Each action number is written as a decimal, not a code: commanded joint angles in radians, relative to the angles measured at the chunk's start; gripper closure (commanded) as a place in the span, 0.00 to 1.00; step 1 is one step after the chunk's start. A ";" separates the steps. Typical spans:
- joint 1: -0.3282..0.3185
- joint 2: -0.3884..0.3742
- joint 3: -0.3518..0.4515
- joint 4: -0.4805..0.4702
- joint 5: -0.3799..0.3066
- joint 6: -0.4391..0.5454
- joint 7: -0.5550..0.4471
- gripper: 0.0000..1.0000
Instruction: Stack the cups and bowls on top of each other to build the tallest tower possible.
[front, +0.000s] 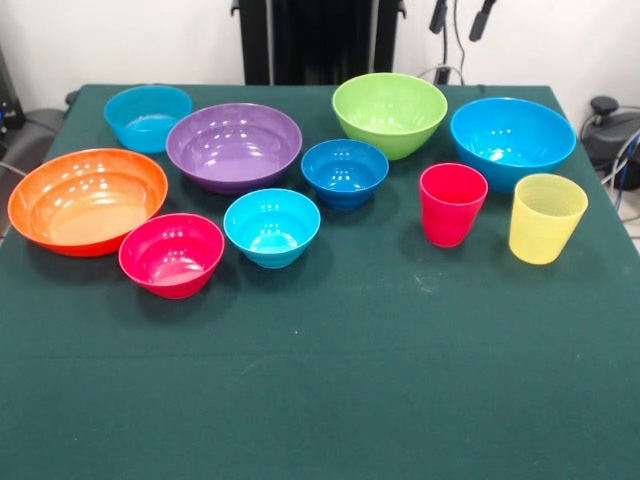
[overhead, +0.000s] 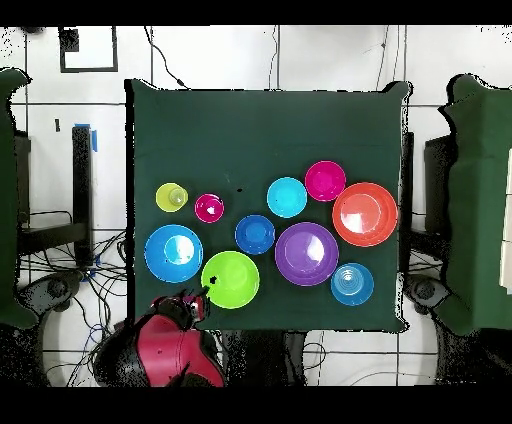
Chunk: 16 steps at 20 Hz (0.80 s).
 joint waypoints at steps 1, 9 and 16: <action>0.006 0.056 0.020 -0.092 0.001 0.024 0.124 0.00; 0.056 0.114 0.000 -0.123 0.014 0.008 0.143 0.00; 0.092 0.159 -0.002 -0.136 0.029 -0.010 0.166 0.00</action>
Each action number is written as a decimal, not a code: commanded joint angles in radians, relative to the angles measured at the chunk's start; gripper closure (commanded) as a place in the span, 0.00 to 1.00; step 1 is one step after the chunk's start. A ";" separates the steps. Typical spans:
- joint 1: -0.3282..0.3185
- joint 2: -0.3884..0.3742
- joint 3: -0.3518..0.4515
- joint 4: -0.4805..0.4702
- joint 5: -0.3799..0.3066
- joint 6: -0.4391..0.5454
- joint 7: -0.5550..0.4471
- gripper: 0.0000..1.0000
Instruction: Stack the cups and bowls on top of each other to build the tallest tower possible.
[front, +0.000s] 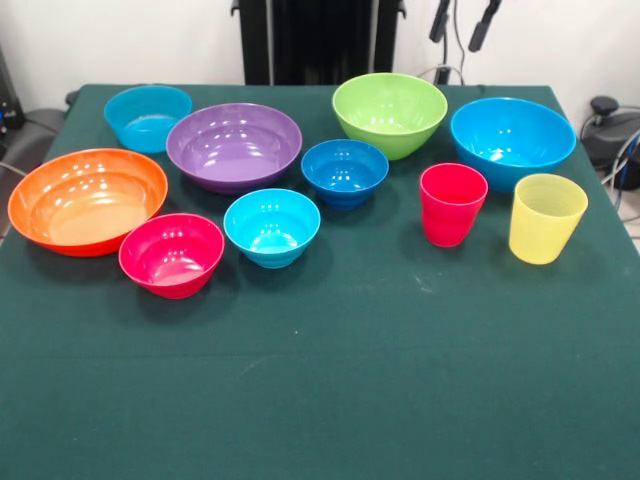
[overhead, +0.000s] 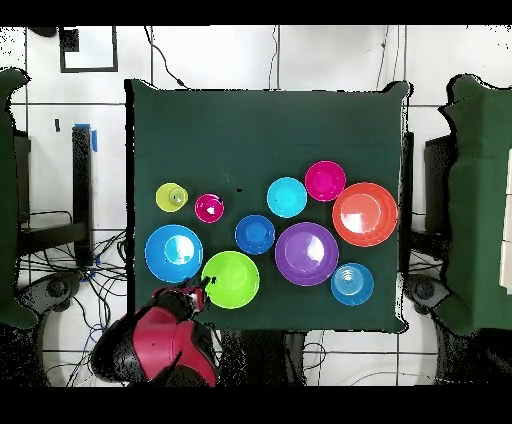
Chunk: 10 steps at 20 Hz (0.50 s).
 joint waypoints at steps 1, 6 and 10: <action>0.034 0.097 0.050 -0.065 0.030 -0.013 0.168 0.00; 0.027 0.089 0.049 -0.047 0.024 -0.024 0.171 0.00; 0.026 0.089 0.049 -0.038 0.021 -0.030 0.172 0.00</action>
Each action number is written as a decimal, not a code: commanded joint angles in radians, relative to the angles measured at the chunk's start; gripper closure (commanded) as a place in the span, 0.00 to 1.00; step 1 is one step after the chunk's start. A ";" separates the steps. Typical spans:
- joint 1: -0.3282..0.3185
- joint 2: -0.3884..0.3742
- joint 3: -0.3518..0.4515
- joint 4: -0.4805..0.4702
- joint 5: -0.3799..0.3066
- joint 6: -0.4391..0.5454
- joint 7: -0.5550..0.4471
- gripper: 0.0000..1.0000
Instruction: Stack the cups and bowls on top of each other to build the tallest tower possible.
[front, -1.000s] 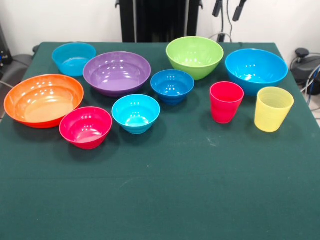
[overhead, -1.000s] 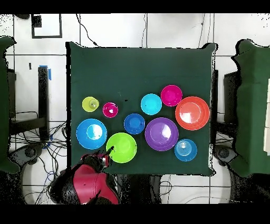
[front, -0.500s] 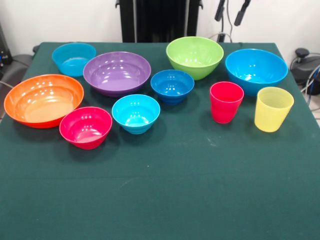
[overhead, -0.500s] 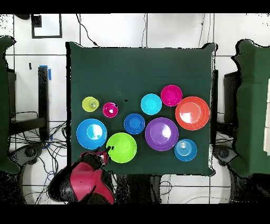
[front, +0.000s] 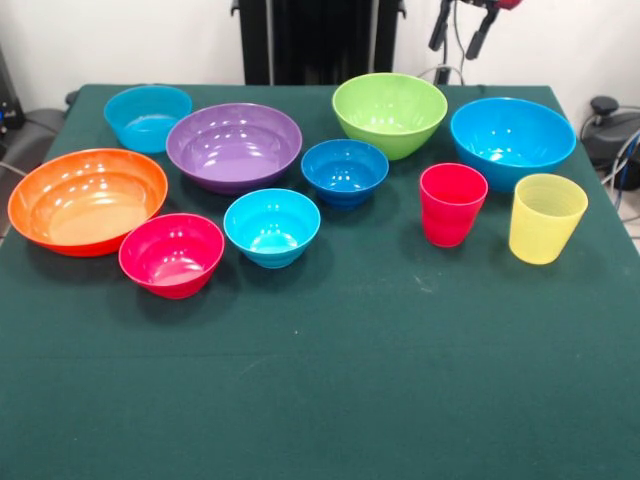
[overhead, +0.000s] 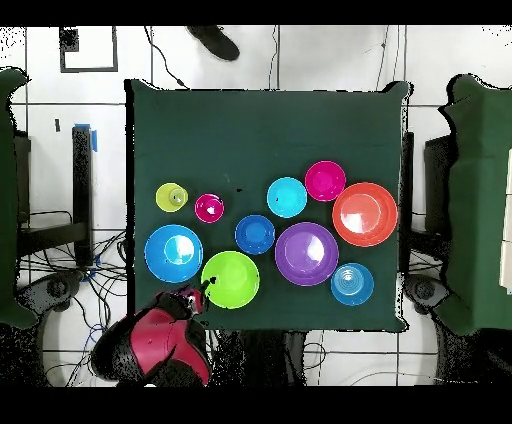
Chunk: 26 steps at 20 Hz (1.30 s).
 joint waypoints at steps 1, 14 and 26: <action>-0.005 0.037 0.057 -0.023 0.019 -0.040 0.175 0.00; -0.012 0.033 0.057 -0.033 0.012 -0.022 0.156 0.00; -0.012 0.035 0.059 -0.054 0.006 -0.007 0.140 0.00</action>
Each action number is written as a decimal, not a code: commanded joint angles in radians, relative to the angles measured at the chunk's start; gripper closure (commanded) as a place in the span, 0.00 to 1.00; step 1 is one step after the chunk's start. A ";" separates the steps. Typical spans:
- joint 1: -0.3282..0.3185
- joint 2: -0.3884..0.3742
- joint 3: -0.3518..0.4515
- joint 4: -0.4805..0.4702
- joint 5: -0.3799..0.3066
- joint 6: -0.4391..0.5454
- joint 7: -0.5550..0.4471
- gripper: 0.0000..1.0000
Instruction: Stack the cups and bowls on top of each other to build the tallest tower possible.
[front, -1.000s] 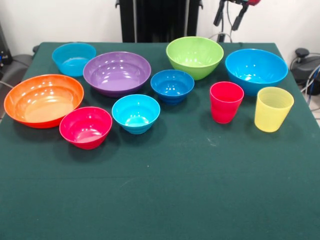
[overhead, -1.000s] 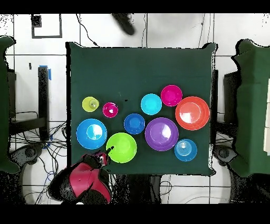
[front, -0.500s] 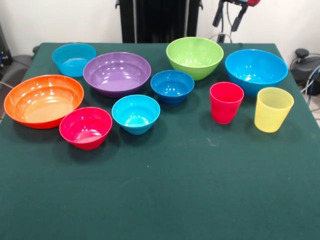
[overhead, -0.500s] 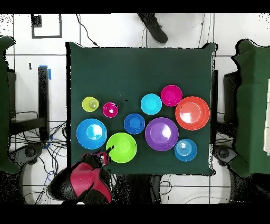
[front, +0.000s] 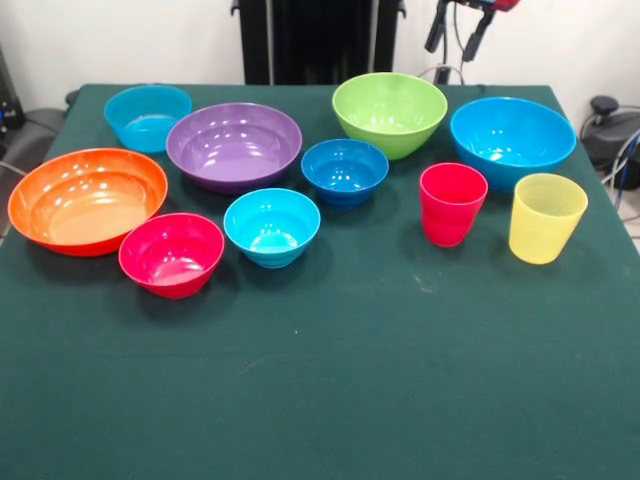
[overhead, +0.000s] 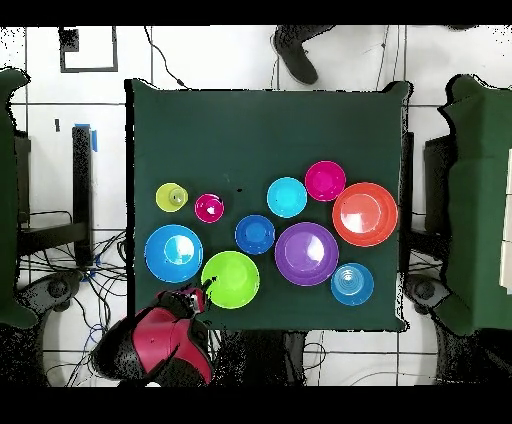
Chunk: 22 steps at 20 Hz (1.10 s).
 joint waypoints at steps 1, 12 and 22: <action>-0.003 0.029 0.061 -0.055 0.007 0.008 0.140 0.00; 0.005 0.047 0.057 -0.075 0.004 0.006 0.133 0.00; -0.007 0.101 0.069 -0.060 -0.011 -0.106 0.153 0.00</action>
